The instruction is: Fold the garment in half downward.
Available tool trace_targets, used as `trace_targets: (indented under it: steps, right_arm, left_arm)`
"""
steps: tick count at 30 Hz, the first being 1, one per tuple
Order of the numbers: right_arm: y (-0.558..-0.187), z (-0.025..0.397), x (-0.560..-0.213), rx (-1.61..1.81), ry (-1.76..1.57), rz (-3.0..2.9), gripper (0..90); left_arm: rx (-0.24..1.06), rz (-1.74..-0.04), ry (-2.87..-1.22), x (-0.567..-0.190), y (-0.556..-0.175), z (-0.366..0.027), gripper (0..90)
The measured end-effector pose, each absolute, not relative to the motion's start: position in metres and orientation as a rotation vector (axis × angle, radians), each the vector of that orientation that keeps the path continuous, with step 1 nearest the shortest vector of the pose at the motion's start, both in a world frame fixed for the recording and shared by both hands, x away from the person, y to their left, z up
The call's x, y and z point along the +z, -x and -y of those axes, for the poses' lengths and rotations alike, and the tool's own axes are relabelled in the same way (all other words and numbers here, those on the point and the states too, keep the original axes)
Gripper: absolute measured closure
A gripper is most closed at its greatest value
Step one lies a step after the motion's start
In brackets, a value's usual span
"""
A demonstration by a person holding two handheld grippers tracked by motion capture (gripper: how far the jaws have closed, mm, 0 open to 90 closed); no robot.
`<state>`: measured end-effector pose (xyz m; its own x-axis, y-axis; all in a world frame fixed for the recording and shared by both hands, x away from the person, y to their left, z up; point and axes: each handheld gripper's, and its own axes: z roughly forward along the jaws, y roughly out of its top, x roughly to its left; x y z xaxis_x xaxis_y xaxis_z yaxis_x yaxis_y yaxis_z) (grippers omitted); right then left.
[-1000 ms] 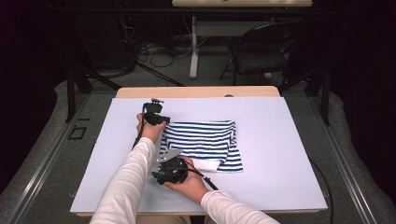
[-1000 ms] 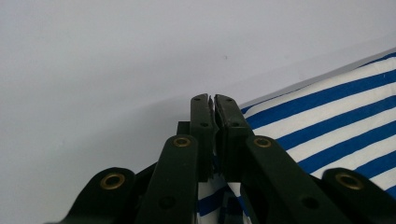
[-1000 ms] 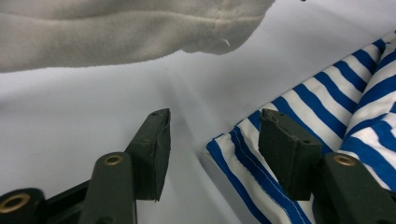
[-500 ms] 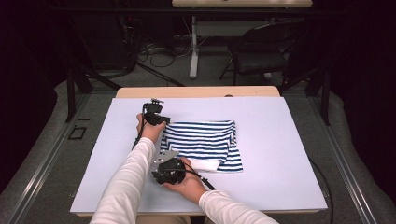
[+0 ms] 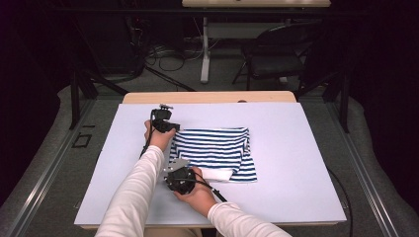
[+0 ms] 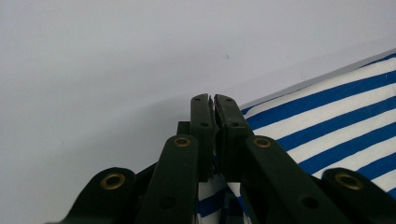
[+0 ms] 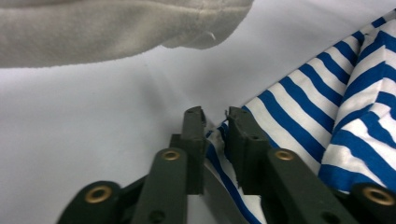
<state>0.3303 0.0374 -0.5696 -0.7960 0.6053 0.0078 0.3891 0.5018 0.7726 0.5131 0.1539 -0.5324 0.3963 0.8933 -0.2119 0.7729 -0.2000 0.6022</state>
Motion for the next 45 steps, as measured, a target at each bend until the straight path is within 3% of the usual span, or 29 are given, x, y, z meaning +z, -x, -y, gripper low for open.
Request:
trace_targets:
  steps: [7, 25, 45]
  right_arm:
    - [-0.332, -0.035, -0.568, 1.175, -0.876, -2.479, 85.2]
    - [-0.328, -0.027, -0.557, 1.303, -0.88, -2.459, 85.7]
    - [-0.317, -0.038, -0.556, 1.347, -0.804, -2.511, 85.8]
  left_arm:
    - [0.238, -1.423, -2.008, -0.532, -0.514, -0.155, 87.1]
    - [0.271, -1.435, -1.986, -0.522, -0.511, -0.167, 87.2]
    - [0.316, -1.531, -1.921, -0.523, -0.483, -0.212, 87.2]
